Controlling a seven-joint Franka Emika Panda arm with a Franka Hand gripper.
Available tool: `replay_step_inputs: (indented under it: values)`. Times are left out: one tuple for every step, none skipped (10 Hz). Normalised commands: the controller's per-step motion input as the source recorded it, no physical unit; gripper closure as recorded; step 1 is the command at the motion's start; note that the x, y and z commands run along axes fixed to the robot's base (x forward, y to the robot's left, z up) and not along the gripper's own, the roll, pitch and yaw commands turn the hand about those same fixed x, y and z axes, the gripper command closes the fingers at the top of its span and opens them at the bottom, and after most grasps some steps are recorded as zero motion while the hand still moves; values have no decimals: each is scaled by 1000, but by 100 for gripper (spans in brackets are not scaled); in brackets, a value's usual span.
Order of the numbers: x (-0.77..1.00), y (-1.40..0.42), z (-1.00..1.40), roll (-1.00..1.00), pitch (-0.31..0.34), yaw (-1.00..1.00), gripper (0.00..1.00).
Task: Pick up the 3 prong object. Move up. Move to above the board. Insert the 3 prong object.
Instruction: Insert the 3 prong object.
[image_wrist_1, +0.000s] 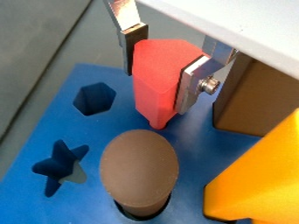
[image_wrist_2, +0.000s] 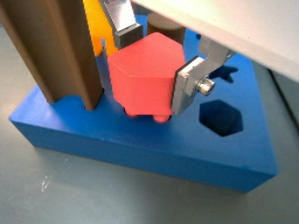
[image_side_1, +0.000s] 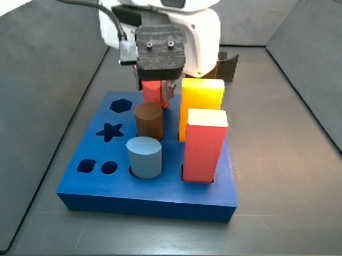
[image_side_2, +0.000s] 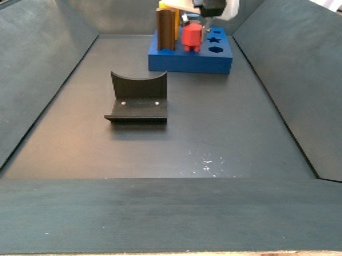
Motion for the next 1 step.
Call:
replay_step_inputs:
  values:
    - [0, -26, 0, 23, 0, 0, 100]
